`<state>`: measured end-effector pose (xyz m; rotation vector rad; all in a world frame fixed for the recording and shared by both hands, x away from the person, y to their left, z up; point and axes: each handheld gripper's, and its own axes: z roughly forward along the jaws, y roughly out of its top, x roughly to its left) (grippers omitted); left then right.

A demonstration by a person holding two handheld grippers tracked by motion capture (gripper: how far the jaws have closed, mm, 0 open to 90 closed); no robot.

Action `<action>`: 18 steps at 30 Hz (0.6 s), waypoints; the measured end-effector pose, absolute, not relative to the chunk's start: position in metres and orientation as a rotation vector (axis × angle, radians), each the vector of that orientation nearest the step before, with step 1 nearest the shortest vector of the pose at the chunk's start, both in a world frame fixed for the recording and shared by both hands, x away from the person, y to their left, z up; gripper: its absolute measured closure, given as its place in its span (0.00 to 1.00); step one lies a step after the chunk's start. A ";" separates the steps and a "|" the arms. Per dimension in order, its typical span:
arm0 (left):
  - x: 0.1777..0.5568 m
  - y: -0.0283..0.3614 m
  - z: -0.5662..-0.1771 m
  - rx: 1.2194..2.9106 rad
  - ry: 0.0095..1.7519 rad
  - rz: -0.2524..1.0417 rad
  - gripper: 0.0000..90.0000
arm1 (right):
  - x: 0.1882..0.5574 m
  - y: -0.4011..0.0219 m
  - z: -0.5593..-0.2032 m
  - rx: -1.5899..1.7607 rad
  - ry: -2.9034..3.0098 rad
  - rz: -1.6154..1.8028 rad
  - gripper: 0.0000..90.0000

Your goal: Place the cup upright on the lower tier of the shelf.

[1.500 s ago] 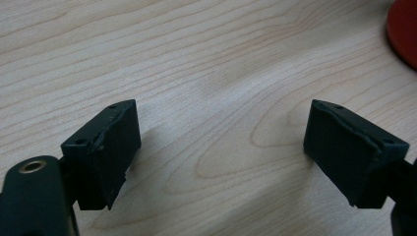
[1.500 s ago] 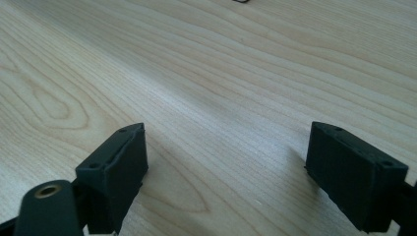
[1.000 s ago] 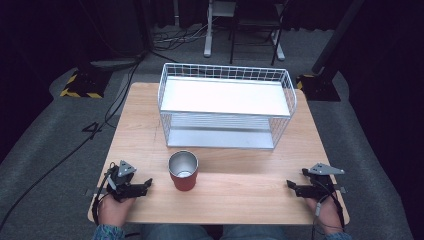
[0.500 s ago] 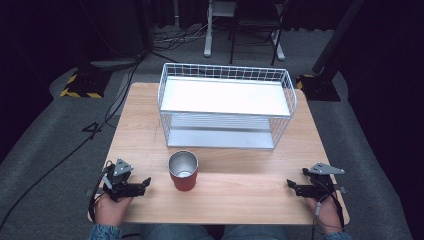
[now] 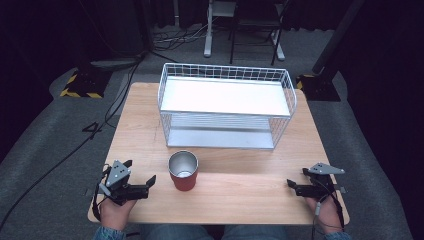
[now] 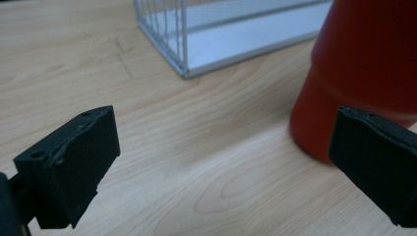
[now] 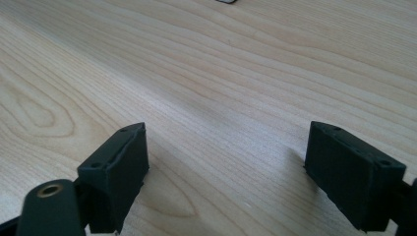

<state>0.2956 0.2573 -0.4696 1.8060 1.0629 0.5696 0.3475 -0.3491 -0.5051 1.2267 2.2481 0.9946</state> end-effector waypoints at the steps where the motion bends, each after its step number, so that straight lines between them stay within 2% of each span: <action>1: 0.294 0.257 -0.468 1.793 1.046 0.571 0.00 | 0.348 -0.349 -0.505 1.227 2.248 0.995 0.19; 11: 0.277 0.249 -0.463 1.756 0.979 0.565 0.00 | 0.348 -0.349 -0.505 1.225 2.248 0.995 0.19; 18: 0.264 0.240 -0.463 1.710 0.999 0.549 0.00 | 0.347 -0.349 -0.505 1.227 2.248 0.994 0.19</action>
